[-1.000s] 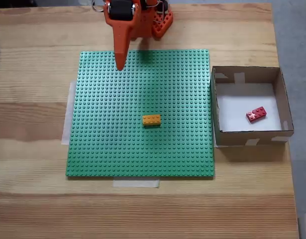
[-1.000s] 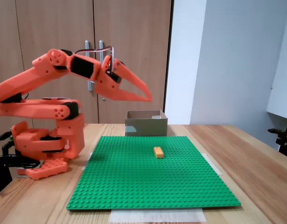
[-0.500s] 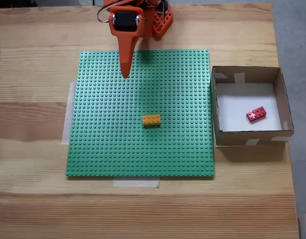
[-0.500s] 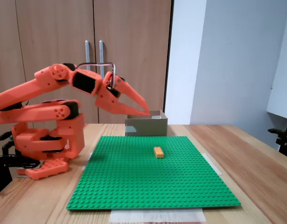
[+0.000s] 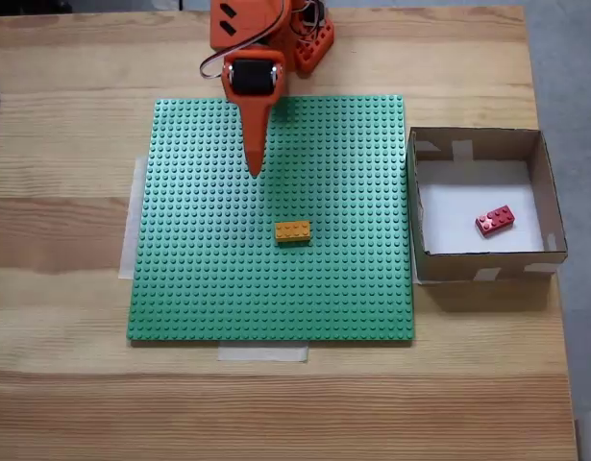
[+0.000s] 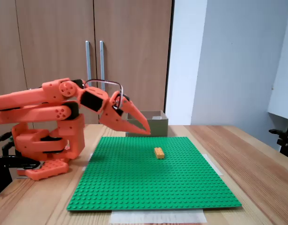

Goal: Pick the red lego block and put it in the box.

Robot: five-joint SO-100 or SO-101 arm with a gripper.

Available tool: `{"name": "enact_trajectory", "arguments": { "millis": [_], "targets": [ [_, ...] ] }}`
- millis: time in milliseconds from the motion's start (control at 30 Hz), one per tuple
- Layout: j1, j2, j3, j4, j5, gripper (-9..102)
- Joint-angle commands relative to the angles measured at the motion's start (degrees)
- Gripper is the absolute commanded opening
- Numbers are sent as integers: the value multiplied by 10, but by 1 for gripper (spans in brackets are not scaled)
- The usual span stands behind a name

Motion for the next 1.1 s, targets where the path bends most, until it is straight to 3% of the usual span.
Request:
{"name": "enact_trajectory", "arguments": {
  "millis": [0, 333, 1067],
  "targets": [
    [-4, 5, 9, -18, -5, -1],
    [-6, 5, 63, -38, -14, -1],
    [-11, 6, 69, 71, -15, -1]
  ]
}}
